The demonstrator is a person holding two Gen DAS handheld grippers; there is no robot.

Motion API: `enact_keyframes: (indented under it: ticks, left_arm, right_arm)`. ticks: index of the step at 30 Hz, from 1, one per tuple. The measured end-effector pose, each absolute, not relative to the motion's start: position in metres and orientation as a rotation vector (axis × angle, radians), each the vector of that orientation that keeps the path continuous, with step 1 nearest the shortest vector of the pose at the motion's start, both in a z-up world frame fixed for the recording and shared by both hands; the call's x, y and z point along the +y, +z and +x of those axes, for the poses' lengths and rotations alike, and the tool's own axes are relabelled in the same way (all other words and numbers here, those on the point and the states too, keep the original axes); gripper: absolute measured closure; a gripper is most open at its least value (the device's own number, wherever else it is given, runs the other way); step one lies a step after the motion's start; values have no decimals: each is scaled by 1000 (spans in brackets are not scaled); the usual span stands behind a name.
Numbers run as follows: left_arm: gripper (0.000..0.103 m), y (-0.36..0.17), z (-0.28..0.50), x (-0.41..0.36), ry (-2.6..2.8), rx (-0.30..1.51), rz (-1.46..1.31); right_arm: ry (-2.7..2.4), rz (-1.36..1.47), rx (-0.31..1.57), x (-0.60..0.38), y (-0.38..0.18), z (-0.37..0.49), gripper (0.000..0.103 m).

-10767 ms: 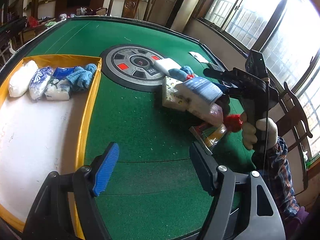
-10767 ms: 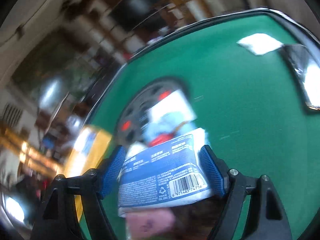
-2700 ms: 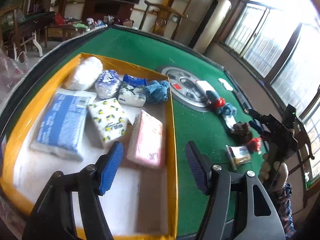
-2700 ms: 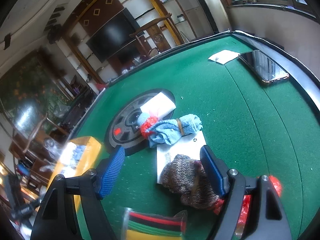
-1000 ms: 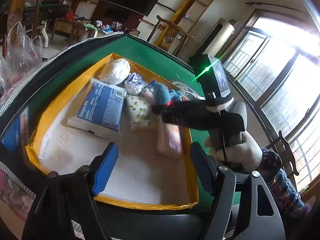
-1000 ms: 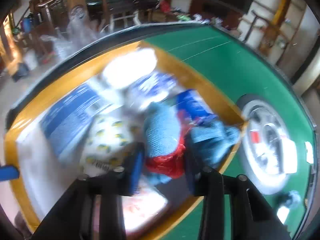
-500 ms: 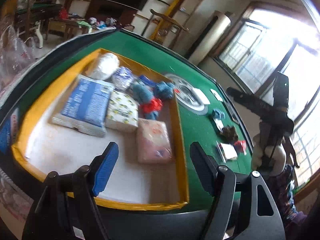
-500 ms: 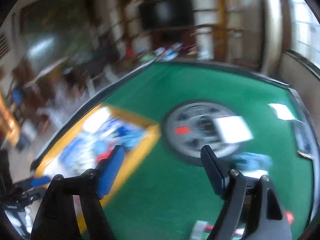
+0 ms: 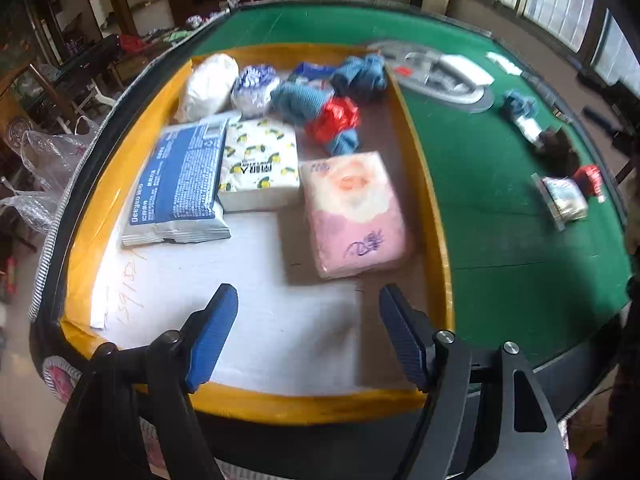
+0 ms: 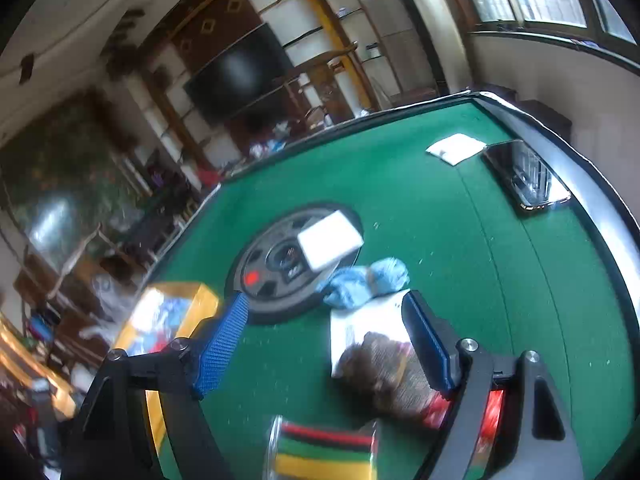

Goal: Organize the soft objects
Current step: 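Grasp the striped rainbow bag with left tool while right tool grasps knitted ball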

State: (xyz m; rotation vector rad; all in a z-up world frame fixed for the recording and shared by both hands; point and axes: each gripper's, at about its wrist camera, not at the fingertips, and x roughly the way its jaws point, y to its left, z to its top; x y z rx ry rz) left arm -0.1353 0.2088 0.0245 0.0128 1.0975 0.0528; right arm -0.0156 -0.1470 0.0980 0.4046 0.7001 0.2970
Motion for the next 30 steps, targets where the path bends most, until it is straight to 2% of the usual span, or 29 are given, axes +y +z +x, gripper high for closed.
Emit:
enact_keyframes:
  ticks: [8,11,17,25,30]
  left_arm:
    - [30,27,-98,217,137,1094,-42]
    - [30,57,-118,213,98,976,-63]
    - [30,103,-142,186,-56,793,-122]
    - [30,88,-145,131,-256,840,-76]
    - [30,80,-134,107,-304,870,-22]
  right_arm:
    - [254,435,677,-171,102,3,28]
    - [218,432,663,-186,93,3,26]
    - [243,432,773,-182,71,15,26]
    - [311,361,845,-172,65,-1,26]
    - [311,179,904,-152,53,-11,26]
